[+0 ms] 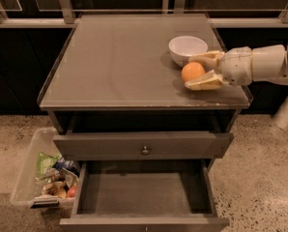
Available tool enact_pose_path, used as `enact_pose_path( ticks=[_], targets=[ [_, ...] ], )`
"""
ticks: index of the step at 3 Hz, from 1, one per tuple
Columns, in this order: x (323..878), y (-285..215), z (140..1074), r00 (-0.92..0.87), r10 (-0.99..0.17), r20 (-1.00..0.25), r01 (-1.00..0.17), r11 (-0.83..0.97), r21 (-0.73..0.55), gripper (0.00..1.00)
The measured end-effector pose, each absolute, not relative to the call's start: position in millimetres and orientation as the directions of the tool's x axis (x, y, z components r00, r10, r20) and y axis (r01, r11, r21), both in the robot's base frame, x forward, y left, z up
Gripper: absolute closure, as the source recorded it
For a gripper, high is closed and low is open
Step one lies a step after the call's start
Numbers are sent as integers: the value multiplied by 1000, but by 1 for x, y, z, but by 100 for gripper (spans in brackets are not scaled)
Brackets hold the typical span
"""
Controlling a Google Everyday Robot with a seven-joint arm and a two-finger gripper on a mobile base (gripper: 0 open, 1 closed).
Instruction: Pick orange from middle drawer and place on counter
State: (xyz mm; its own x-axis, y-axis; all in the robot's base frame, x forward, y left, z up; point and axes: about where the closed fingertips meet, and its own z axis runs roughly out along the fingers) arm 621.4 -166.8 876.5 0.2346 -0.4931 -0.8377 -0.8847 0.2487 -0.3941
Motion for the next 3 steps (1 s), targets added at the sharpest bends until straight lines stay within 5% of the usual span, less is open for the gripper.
enact_pose_path(
  ticks=[1,3],
  targets=[
    [629,-172,859,191,-507,-840,-897,258,-359,100],
    [629,-172,858,189,-508,-840,-897,258,-358,57]
  ],
)
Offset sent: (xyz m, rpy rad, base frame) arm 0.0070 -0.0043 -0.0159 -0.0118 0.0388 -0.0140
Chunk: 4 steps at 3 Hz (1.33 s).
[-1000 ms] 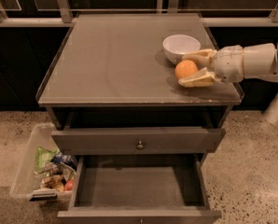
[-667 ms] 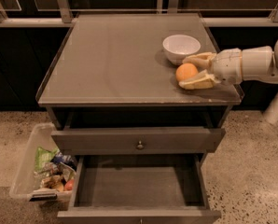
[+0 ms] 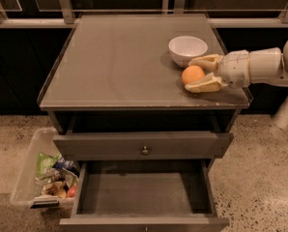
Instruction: Pick orange from middle drawer and place on counter
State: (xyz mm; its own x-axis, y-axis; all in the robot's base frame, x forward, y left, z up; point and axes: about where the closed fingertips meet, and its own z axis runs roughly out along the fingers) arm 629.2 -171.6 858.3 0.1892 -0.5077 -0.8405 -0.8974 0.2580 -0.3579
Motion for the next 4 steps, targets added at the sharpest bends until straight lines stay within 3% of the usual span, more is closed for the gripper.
enact_pose_path(
  ticks=[2,3,4],
  targets=[
    [629,-172,858,189,-508,-840,-897,258,-358,12],
    [629,-172,858,189,-508,-841,-898,258,-358,0],
    [629,-172,858,189,-508,-841,-898,258,-358,0]
  ],
)
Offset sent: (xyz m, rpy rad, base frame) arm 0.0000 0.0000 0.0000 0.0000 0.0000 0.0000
